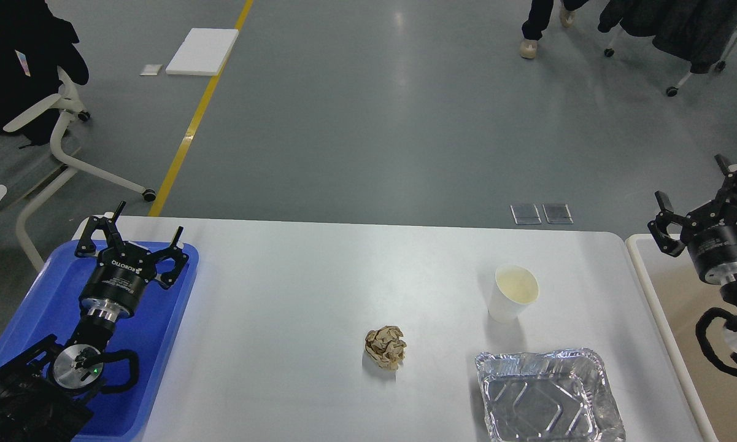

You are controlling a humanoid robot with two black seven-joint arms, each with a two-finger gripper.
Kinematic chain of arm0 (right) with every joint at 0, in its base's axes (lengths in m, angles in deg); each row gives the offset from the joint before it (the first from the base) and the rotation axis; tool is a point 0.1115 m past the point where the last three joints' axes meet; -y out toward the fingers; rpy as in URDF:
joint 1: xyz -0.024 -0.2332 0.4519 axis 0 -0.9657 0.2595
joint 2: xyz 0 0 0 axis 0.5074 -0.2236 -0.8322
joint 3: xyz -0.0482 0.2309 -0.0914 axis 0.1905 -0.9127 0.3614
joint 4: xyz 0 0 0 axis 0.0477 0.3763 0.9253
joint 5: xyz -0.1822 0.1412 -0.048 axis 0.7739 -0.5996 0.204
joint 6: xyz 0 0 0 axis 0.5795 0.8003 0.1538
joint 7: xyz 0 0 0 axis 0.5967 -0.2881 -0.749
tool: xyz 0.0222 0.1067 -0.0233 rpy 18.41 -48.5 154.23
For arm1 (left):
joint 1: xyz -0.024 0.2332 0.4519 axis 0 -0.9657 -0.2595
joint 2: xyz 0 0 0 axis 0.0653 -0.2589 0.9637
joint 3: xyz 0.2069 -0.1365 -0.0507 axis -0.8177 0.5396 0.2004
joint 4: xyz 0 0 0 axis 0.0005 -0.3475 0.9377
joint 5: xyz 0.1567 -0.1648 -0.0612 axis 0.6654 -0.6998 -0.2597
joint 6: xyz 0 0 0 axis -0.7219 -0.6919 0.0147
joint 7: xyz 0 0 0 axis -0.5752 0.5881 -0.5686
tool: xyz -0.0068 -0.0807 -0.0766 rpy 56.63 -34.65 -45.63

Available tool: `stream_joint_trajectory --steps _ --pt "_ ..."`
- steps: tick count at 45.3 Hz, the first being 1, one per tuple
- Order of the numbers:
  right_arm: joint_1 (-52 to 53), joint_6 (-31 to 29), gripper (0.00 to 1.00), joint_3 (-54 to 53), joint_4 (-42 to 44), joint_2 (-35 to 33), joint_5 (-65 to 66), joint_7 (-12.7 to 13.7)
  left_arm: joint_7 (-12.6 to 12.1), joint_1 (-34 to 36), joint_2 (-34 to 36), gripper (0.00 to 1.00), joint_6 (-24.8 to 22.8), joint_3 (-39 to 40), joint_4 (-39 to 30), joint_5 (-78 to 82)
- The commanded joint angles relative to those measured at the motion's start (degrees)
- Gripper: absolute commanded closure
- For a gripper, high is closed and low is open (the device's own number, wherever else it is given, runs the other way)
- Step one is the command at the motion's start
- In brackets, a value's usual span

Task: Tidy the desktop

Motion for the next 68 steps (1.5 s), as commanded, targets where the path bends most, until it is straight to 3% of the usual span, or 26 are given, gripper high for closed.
stream_joint_trajectory --steps 1,47,60,68 --pt "-0.1 0.0 0.00 0.1 0.1 -0.1 0.0 0.0 0.0 0.0 0.0 0.01 0.0 0.0 0.0 0.0" --pt "-1.0 0.1 0.00 0.1 0.5 -3.6 0.1 0.1 0.0 0.0 0.0 0.01 0.0 0.0 0.0 0.0" --pt "-1.4 -0.2 0.00 2.6 -0.4 -13.3 -0.4 0.2 0.0 0.0 0.0 0.01 0.0 0.0 0.0 0.0" --pt "1.1 -0.2 0.00 12.0 -3.6 -26.3 -1.3 0.2 0.0 0.0 0.0 0.01 0.0 0.0 0.0 0.0"
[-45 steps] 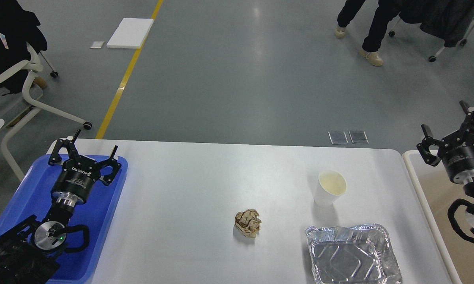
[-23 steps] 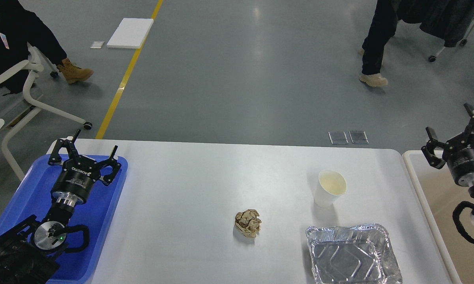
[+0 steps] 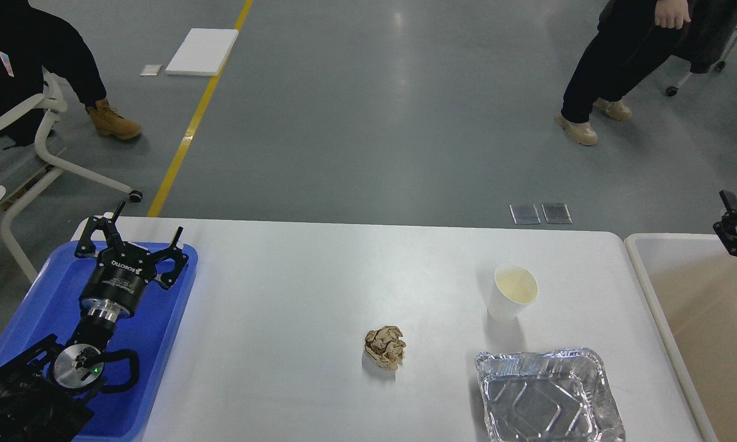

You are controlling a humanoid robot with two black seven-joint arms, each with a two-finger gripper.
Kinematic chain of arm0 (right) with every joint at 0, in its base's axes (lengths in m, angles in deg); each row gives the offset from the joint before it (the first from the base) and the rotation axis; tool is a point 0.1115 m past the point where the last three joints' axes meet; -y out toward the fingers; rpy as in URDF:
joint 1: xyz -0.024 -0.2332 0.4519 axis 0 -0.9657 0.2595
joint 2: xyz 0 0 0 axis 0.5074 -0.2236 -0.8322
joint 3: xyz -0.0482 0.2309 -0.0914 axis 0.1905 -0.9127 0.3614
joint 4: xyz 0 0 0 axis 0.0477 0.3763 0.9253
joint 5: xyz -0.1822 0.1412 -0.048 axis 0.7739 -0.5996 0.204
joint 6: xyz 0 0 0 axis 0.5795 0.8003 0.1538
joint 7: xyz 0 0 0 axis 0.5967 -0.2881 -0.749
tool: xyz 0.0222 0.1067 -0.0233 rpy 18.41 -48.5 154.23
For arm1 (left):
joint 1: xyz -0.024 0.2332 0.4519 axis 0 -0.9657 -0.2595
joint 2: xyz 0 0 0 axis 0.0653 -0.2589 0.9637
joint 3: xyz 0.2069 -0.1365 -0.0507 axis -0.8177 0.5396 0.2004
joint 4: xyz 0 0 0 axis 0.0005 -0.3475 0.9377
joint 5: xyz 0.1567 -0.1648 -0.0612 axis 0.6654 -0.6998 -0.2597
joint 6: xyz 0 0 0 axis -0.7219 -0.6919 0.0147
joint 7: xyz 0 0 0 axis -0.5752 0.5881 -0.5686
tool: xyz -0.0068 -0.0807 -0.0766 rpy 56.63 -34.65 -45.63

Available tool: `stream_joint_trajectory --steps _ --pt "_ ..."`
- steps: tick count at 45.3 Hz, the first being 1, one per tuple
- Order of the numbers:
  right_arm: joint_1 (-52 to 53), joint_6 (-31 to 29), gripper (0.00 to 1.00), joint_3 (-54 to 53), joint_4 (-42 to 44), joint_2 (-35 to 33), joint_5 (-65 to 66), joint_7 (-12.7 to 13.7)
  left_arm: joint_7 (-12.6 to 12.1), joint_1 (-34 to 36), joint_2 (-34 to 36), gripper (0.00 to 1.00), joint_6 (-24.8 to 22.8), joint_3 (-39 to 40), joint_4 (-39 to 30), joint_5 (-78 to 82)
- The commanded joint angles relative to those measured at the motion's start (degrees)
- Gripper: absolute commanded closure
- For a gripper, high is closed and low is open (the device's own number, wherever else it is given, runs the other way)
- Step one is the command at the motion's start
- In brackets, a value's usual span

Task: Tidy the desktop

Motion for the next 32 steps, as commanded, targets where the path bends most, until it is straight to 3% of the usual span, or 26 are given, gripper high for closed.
stream_joint_trajectory --steps 1,13,19,32 --pt "2.4 -0.1 0.00 8.7 -3.8 -14.3 -0.7 0.0 0.0 0.0 0.0 0.01 0.0 0.0 0.0 0.0" --pt "6.9 -1.0 0.00 17.5 -11.9 -29.8 1.5 0.5 0.0 0.1 0.0 0.01 0.0 0.0 0.0 0.0" --pt "8.2 -2.2 0.00 17.8 -14.1 -35.7 9.3 1.3 0.0 0.1 -0.1 0.01 0.0 0.0 -0.1 0.0" --pt "8.3 -4.7 0.00 17.8 -14.9 -41.4 29.0 2.2 0.0 0.1 -0.1 0.01 0.0 0.0 -0.1 0.0"
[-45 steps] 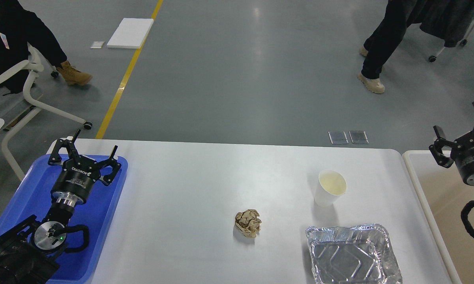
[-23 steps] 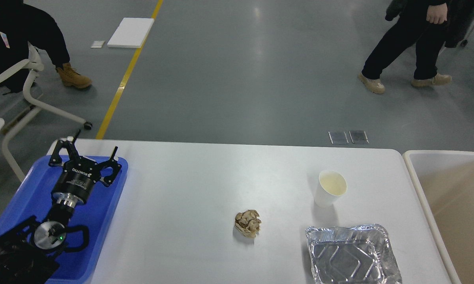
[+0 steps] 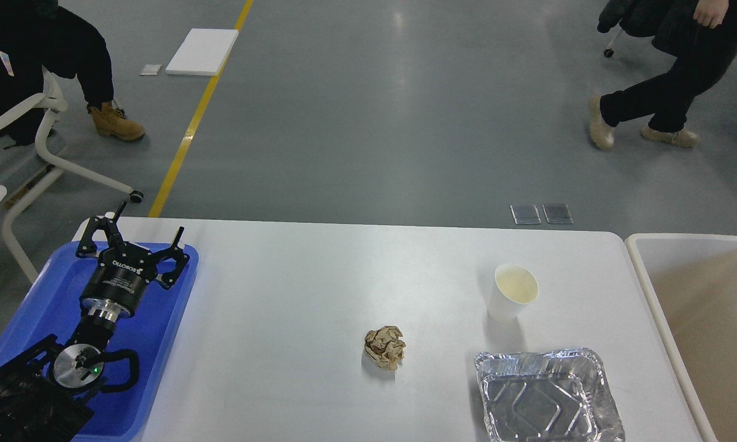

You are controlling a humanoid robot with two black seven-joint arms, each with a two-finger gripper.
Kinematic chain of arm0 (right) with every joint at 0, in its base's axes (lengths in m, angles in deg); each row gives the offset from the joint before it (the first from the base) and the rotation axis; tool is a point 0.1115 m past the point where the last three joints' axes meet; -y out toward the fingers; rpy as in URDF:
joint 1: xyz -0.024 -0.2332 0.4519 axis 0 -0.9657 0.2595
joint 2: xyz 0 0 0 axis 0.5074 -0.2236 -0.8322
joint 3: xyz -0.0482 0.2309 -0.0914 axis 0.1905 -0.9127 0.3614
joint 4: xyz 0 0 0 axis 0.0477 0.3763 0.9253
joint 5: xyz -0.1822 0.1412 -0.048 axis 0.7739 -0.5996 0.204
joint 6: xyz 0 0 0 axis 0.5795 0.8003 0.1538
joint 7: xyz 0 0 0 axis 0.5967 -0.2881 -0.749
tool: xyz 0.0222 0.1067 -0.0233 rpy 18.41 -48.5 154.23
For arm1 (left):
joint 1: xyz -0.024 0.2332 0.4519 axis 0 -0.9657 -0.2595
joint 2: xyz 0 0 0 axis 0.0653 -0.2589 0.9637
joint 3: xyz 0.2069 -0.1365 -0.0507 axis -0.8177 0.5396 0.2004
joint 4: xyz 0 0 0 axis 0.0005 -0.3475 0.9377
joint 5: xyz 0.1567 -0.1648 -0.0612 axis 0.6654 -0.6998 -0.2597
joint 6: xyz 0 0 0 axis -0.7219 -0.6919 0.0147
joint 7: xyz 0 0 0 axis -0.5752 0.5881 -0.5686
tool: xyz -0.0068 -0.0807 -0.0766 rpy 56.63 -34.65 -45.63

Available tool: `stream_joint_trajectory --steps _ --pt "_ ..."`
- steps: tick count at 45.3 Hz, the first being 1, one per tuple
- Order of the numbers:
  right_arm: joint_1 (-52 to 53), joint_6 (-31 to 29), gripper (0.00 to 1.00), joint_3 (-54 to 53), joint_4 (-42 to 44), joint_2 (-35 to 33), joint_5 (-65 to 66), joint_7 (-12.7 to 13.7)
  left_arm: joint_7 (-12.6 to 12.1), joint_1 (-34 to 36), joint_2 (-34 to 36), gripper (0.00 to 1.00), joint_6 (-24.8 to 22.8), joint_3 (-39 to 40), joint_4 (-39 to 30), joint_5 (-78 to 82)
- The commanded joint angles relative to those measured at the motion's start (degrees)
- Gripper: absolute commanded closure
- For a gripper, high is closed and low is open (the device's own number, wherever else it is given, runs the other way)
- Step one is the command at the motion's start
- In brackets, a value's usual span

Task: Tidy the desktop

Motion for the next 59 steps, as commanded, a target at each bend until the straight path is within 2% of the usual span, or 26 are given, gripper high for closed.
stream_joint_trajectory --steps 1,12,16,24,28,36,42,50,59 --pt "0.8 -2.3 0.00 1.0 -1.6 -6.4 14.4 1.1 0.0 0.0 0.0 0.01 0.0 0.0 0.0 0.0" --pt "7.1 -4.5 0.00 -0.4 -0.4 -4.8 28.5 3.7 0.0 0.0 0.0 0.01 0.0 0.0 0.1 0.0" --pt "11.6 -4.8 0.00 -0.3 2.0 1.1 34.7 5.2 0.0 0.0 0.0 0.01 0.0 0.0 0.1 0.0" --pt "20.7 -7.3 0.00 4.0 13.6 15.1 40.9 8.2 0.0 0.0 0.0 0.01 0.0 0.0 0.1 0.0" --pt "28.1 -8.5 0.00 12.9 18.9 21.3 41.4 8.7 0.0 0.0 0.0 0.01 0.0 0.0 0.1 0.0" --pt "46.8 -8.1 0.00 44.2 30.3 35.6 37.2 8.6 0.0 0.0 0.0 0.01 0.0 0.0 0.1 0.0" --pt "54.2 -8.4 0.00 61.8 31.0 41.4 26.1 8.5 0.0 0.0 0.0 0.01 0.0 0.0 0.1 0.0" --pt "60.1 -10.4 0.00 72.4 29.0 46.2 23.8 8.5 0.0 0.0 0.0 0.01 0.0 0.0 0.0 0.0" --pt "68.1 -20.4 0.00 80.2 21.9 46.7 23.5 8.6 0.0 -0.1 0.0 0.01 0.0 0.0 0.1 0.0"
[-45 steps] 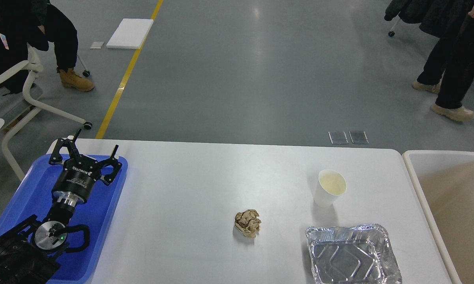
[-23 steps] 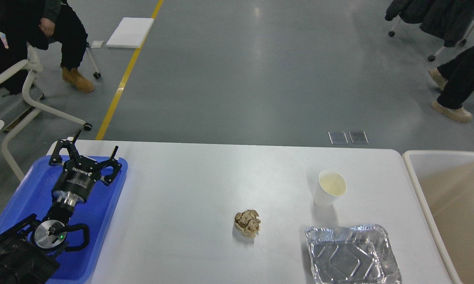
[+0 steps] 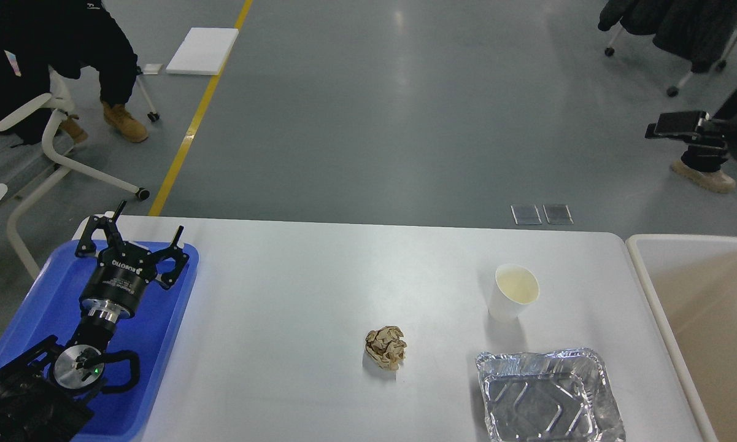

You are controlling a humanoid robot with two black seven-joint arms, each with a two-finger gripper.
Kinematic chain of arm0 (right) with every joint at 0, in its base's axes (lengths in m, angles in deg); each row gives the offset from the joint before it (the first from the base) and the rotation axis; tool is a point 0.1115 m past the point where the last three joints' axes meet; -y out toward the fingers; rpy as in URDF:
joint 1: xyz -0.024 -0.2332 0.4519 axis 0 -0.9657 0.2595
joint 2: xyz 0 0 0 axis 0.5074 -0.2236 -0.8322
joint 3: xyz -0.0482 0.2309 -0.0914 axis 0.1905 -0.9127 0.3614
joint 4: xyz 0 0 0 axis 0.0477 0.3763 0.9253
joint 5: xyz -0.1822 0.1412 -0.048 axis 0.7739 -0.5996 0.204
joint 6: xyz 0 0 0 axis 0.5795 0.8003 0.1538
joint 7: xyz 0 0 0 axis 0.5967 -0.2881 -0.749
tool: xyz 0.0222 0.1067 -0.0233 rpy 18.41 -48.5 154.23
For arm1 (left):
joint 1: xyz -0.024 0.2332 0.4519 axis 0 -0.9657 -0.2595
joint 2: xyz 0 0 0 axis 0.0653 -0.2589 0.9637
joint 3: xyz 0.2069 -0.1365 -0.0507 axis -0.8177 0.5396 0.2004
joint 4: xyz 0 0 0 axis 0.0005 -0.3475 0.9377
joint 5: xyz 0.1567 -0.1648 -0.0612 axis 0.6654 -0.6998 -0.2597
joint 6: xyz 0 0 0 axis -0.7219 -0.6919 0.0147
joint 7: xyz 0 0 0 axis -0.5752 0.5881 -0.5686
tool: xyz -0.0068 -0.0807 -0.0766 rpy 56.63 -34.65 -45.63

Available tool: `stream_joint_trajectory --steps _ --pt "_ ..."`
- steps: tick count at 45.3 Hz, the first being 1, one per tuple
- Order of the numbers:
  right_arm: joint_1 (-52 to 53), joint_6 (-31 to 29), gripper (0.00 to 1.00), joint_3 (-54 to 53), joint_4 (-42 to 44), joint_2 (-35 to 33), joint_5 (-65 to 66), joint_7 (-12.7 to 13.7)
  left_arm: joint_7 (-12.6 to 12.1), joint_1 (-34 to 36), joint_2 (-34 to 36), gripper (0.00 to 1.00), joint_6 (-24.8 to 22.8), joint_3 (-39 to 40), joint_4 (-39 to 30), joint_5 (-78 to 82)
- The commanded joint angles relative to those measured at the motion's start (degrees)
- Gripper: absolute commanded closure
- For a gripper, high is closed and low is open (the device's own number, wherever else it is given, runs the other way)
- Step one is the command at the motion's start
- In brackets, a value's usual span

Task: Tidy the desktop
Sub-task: 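Move the right gripper over the table toward the white paper cup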

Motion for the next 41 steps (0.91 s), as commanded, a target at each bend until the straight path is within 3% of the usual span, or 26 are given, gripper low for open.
stream_joint_trajectory --steps 1,7,17,27,41 --pt "11.6 -8.8 0.00 14.5 -6.0 3.9 -2.5 0.1 0.0 0.0 0.0 0.01 0.0 0.0 0.0 0.0" --pt "18.8 -11.9 0.00 21.8 -14.2 3.9 -3.0 0.1 0.0 -0.1 0.0 0.01 0.0 0.0 0.0 0.0" --pt "27.2 -11.6 0.00 26.2 -29.4 6.9 -3.1 0.2 0.0 -0.1 0.0 0.01 0.0 0.0 0.0 0.0" --pt "27.7 -14.2 0.00 26.9 -29.6 10.2 -10.5 0.3 0.0 -0.1 0.1 0.01 0.0 0.0 0.0 0.0" --pt "28.8 -15.2 0.00 38.9 -29.8 17.1 -25.0 0.4 0.0 -0.1 0.1 0.01 0.0 0.0 0.0 0.0"
